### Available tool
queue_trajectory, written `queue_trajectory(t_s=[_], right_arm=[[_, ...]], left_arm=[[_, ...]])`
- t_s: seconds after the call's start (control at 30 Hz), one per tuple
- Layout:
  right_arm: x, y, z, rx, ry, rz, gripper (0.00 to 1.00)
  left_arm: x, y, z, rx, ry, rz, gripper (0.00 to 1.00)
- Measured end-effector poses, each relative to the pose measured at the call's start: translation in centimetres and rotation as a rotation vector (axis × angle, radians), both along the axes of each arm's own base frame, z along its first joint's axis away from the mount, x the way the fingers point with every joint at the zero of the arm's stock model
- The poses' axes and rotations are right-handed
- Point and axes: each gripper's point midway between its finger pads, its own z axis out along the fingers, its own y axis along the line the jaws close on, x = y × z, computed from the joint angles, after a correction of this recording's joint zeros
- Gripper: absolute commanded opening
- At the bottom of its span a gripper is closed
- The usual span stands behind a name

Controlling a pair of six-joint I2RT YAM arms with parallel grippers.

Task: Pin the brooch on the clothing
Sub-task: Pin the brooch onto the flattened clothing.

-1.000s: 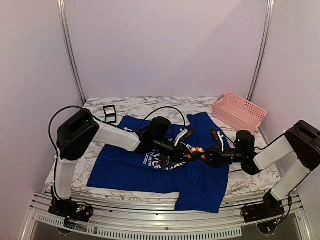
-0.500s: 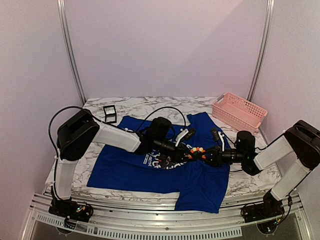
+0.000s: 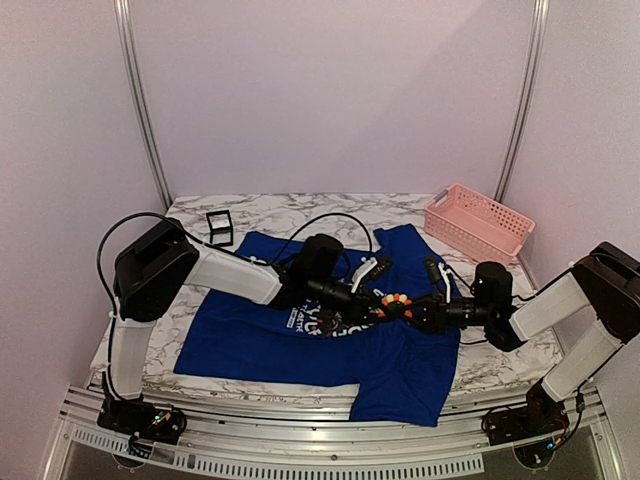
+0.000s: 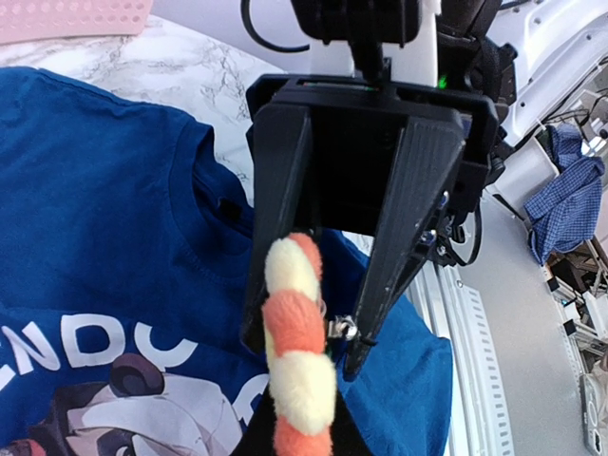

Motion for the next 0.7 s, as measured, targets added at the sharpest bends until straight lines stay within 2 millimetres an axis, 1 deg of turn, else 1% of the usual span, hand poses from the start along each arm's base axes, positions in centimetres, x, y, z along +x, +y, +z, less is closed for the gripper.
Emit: queue_trajectory(t_s=[0.6, 0.7], right_arm=[[0.55, -0.66, -0.04, 0.008, 0.04, -0.025, 0.28], [0.81, -0.9, -0.01, 0.01, 0.044, -0.036, 0.3]], left_arm=[[0.33, -0.04, -0.11, 0.006, -0.009, 0.019, 0.0], [0.31, -0.04, -0.11, 0.005, -0.011, 0.017, 0.0]])
